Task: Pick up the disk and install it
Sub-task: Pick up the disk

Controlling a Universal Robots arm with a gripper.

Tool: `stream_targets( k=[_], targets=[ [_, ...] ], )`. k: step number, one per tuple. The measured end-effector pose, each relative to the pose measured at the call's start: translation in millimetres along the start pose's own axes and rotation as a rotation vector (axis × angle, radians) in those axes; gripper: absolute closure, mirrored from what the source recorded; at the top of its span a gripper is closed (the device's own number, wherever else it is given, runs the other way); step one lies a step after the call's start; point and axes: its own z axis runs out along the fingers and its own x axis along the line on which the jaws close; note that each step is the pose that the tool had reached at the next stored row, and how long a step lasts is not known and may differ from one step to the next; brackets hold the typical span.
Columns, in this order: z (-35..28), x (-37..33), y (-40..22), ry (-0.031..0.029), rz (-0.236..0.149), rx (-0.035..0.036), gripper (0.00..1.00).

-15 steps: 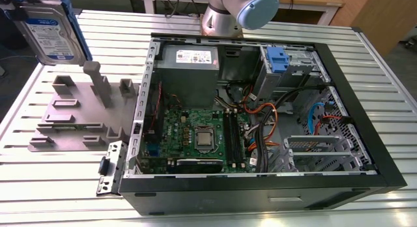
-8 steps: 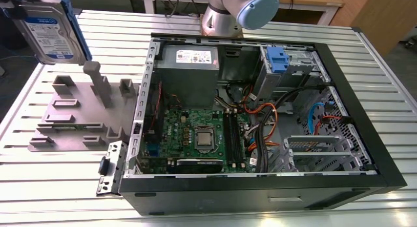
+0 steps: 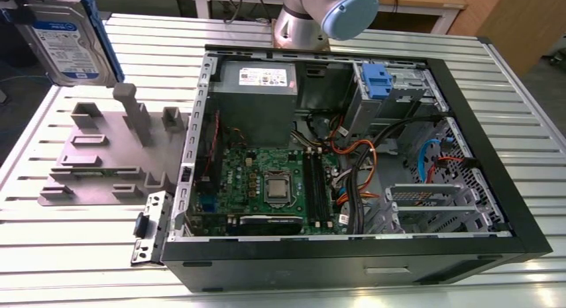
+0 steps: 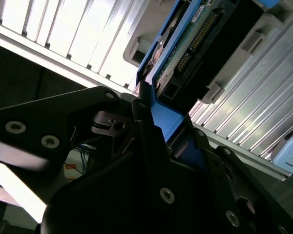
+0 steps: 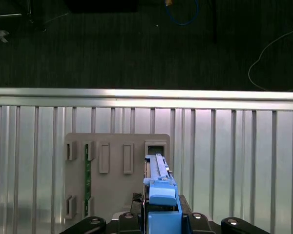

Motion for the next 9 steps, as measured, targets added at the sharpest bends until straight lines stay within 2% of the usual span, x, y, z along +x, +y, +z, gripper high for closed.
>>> stream_targets(
  k=[9],
  targets=[
    [-4.0,0.1,0.0,0.0024,0.000,0.0001,0.64]
  ],
)
